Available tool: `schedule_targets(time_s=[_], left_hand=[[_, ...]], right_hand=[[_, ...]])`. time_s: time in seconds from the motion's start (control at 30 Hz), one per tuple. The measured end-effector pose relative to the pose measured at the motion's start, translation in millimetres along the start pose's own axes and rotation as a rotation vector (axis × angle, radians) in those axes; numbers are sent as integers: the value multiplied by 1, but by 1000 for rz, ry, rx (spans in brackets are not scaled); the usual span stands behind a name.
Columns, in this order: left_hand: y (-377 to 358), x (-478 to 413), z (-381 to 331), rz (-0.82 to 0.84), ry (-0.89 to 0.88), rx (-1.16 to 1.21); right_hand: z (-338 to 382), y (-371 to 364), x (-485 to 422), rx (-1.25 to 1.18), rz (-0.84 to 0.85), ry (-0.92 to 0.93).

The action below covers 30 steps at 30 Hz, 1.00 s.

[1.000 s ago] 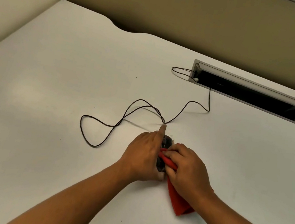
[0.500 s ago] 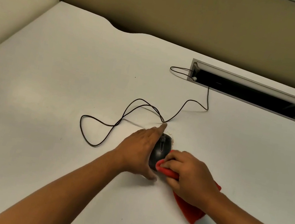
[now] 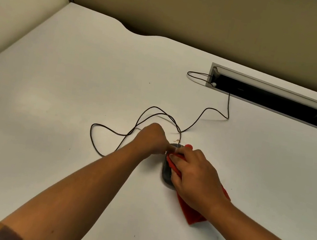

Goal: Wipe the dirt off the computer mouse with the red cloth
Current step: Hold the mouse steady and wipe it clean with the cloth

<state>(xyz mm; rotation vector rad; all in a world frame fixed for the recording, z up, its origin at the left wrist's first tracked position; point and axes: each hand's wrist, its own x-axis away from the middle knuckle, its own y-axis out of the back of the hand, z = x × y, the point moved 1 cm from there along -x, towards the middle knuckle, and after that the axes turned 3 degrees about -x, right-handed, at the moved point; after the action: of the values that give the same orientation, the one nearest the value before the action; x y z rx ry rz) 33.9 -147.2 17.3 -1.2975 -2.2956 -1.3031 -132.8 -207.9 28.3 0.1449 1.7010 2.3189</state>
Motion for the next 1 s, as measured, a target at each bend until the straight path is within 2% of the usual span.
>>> schedule_targets(time_s=[0.13, 0.23, 0.33, 0.43, 0.57, 0.67, 0.8, 1.0], left_hand=[[-2, -5, -1, 6, 23, -52], [1, -4, -3, 5, 8, -90], [2, -3, -3, -4, -6, -133], [1, -4, 1, -14, -13, -103], [-1, -5, 5, -23, -25, -34], [-2, -5, 6, -30, -26, -26], [-4, -6, 10, -42, -25, 13], [-5, -9, 10, -89, -16, -111]], right_hand=[[5, -8, 2, 75, -57, 135], [10, -13, 12, 76, -39, 270], [14, -15, 33, 65, 49, 342], [10, -4, 41, -48, 35, 239], [-16, 14, 10, -276, -116, -129], [-35, 14, -23, -265, -90, -310], [-38, 2, -49, -237, 45, -354], [-24, 7, -25, -146, 41, -269]])
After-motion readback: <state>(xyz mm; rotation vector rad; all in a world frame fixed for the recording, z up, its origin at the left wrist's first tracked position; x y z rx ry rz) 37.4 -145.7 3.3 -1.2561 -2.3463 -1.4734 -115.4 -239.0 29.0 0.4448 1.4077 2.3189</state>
